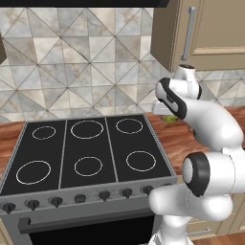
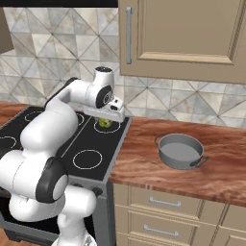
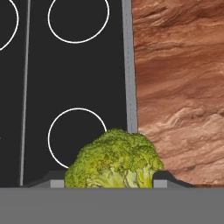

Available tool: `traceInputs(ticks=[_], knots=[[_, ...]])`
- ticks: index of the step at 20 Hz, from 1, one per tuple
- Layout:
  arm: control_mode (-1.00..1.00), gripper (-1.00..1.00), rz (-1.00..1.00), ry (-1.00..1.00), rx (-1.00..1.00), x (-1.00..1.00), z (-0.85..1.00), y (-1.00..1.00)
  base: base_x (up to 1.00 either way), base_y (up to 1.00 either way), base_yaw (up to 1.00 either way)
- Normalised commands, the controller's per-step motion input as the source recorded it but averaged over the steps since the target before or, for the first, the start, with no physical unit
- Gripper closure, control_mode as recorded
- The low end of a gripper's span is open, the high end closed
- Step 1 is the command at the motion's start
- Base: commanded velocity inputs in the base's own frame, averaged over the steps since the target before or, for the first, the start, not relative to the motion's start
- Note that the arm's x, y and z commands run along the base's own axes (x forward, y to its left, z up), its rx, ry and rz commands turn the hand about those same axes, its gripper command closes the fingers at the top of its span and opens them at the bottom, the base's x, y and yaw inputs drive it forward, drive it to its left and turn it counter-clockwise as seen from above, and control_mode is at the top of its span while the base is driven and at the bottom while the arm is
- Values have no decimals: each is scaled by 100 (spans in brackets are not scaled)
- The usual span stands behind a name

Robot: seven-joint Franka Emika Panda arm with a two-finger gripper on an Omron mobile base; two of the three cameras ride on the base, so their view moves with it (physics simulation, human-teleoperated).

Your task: Turn on the sink faucet. Then move the broccoli from the counter to the sink. Turn off the sink. Move the vegetable from the sink to the pot next to the stove. Finally move the pot to the rear center burner.

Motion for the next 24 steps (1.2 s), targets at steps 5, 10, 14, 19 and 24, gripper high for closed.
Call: traceInputs(ticks=[5, 10, 14, 19, 24], knots=[[-100, 100, -2, 0, 0, -9, -12, -50, 0, 0, 0], [-100, 100, -3, 0, 0, -16, -17, -61, 0, 0, 0], [-100, 100, -5, 0, 4, -12, -25, -88, 0, 0, 0], [-100, 100, -2, 0, 4, -5, -24, -92, 0, 0, 0], [-100, 100, -2, 0, 1, 3, -20, -85, 0, 0, 0]])
